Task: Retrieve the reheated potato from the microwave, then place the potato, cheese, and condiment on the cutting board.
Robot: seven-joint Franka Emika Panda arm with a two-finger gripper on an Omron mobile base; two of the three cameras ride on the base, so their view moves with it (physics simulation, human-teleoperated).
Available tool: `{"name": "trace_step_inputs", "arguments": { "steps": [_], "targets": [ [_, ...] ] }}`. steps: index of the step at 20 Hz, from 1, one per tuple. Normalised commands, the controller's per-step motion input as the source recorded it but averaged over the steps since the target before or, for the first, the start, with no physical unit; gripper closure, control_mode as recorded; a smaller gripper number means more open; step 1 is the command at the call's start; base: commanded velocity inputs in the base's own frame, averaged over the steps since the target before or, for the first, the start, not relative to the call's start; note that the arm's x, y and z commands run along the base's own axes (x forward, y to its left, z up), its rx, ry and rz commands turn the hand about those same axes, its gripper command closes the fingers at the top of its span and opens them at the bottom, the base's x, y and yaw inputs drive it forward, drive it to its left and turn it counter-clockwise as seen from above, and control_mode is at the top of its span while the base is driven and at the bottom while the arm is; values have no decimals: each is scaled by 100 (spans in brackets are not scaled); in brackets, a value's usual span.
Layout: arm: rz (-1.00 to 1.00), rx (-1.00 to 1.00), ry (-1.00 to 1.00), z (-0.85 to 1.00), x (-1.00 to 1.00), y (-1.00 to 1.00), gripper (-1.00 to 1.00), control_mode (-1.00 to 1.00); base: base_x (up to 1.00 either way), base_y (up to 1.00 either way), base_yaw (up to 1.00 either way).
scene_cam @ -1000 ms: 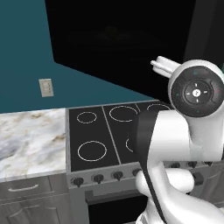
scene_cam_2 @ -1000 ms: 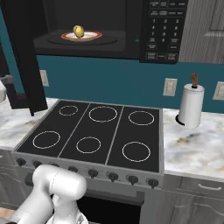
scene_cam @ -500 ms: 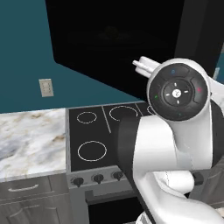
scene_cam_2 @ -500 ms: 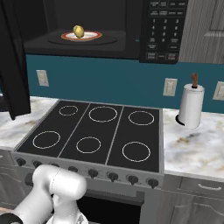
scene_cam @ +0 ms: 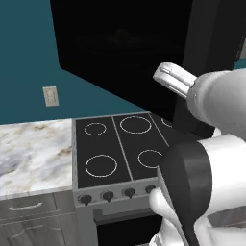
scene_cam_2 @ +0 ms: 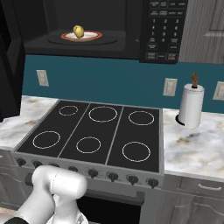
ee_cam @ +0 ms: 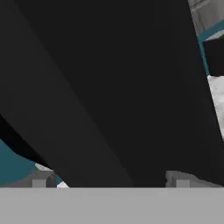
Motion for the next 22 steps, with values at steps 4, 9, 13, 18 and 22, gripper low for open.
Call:
{"name": "trace_step_inputs", "arguments": {
  "steps": [4, 9, 13, 18, 22],
  "targets": [
    [46, 14, -15, 0, 0, 1, -100, -100, 0, 0, 0],
    [29, 5, -1, 5, -21, 3, -100, -100, 0, 0, 0],
    [6, 3, -1, 10, -53, -9, -100, -100, 0, 0, 0],
    [0, 18, 0, 15, -43, -9, -100, -100, 0, 0, 0],
    [-11, 16, 6, 21, -20, -31, -100, -100, 0, 0, 0]
  ]
}}
